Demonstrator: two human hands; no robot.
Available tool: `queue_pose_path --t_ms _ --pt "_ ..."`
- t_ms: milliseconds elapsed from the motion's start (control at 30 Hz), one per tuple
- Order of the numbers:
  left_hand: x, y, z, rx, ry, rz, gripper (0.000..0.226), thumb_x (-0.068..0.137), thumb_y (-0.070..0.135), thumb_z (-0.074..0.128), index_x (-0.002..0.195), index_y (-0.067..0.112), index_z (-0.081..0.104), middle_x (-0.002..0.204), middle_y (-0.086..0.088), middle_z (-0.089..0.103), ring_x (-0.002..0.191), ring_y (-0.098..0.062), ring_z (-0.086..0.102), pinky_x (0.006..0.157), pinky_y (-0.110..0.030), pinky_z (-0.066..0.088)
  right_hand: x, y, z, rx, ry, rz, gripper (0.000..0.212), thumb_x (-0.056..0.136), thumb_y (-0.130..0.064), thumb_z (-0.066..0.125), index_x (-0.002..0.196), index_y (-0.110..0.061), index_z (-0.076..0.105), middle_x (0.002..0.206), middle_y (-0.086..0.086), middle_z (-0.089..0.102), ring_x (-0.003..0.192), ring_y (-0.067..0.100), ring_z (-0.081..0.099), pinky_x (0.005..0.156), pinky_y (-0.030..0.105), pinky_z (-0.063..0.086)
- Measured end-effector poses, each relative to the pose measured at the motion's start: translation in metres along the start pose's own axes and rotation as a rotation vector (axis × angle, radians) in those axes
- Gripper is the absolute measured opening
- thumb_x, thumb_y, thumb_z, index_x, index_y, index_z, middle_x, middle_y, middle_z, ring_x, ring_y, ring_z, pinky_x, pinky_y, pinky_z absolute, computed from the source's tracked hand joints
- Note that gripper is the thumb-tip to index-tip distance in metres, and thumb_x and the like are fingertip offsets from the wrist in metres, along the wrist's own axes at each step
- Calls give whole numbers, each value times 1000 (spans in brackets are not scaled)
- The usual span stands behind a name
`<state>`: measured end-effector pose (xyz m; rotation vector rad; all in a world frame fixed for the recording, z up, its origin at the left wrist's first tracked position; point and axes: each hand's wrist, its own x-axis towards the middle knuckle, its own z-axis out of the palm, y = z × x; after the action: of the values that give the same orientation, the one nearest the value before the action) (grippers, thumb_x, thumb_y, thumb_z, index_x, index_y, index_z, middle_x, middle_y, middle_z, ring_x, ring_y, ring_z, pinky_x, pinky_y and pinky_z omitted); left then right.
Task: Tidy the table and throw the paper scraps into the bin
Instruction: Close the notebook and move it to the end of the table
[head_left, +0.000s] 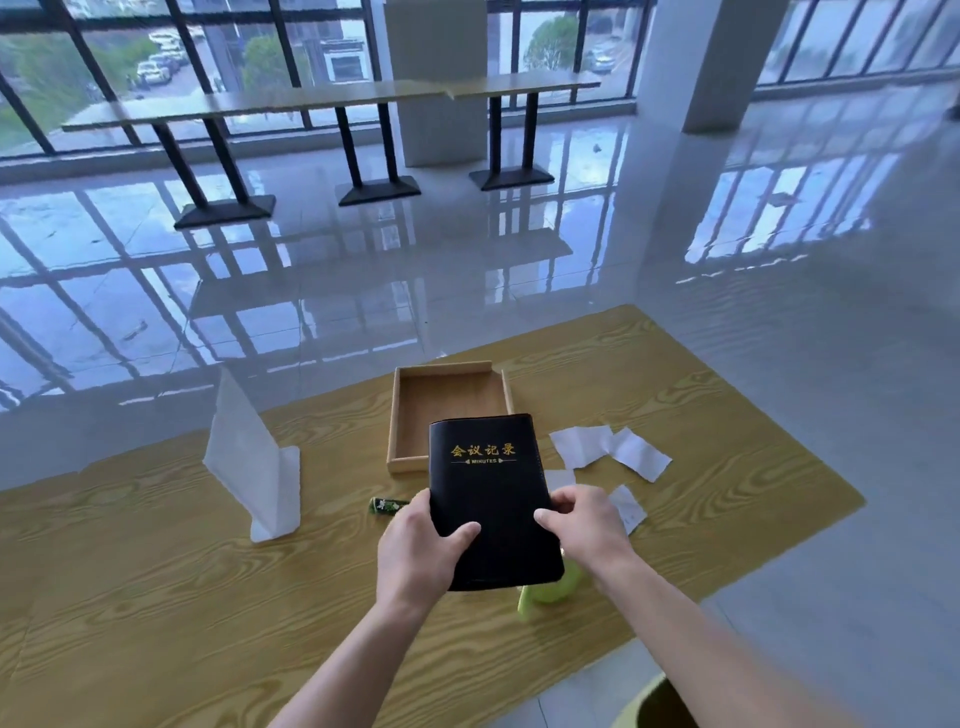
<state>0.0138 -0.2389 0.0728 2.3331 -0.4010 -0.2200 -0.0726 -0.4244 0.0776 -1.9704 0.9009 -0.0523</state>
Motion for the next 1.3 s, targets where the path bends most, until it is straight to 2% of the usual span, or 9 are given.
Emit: queue_pose_path --t_ms 167,300,567,667,833,933,1033,1133,1300 --pt "24 11 5 -3 -77 82 35 78 42 77 104 24 62 92 9 68 89 -15 62 73 -28 44 -3 -3 -8 -6 123 55 12 83 -20 69 78 -9 72 78 3 74 79 20 70 76 41 59" --pt "34 23 12 7 -143 130 37 78 43 76 105 22 62 91 8 67 88 -15 60 72 -27 42 -6 -2 -19 5 175 109 8 84 -18 68 85 -13 74 83 0 74 83 18 70 79 39 58" --pt "56 69 52 -4 -216 207 39 78 43 76 106 21 61 92 8 67 88 -16 61 73 -27 45 14 18 -64 17 240 169 8 85 -17 66 82 -15 73 80 -3 74 80 17 70 76 37 58" --pt "69 94 79 6 -245 216 38 78 44 76 104 20 60 90 7 66 88 -18 62 73 -29 46 33 34 -90 2 256 190 9 85 -18 66 83 -11 72 82 2 74 81 20 69 78 39 57" --pt "89 138 136 20 -266 155 41 77 44 77 103 19 57 90 6 65 86 -19 61 73 -30 46 82 68 -140 -2 235 196 7 86 -17 66 84 -15 72 83 -1 74 82 19 69 79 39 57" --pt "97 163 171 -18 -305 88 37 77 40 78 102 24 55 84 15 58 82 -13 58 68 -25 41 112 89 -171 -32 205 193 7 87 -18 66 86 -13 72 84 1 74 83 20 69 80 40 57" --pt "102 184 205 -57 -361 23 38 78 33 77 107 25 54 91 14 61 83 -9 60 62 -19 42 140 111 -201 -85 178 207 8 87 -19 66 85 -12 70 84 3 73 82 23 68 76 37 54" --pt "105 201 239 -89 -393 -25 37 78 29 76 107 24 52 97 9 64 88 -10 61 70 -23 49 165 132 -225 -120 143 210 9 87 -18 65 83 -12 70 83 4 73 81 23 68 74 39 56" --pt "115 227 279 -66 -414 -90 36 80 27 76 104 22 49 97 7 60 85 -10 56 69 -24 44 199 158 -253 -157 113 226 8 88 -18 65 85 -14 70 85 0 72 81 20 67 78 41 58"
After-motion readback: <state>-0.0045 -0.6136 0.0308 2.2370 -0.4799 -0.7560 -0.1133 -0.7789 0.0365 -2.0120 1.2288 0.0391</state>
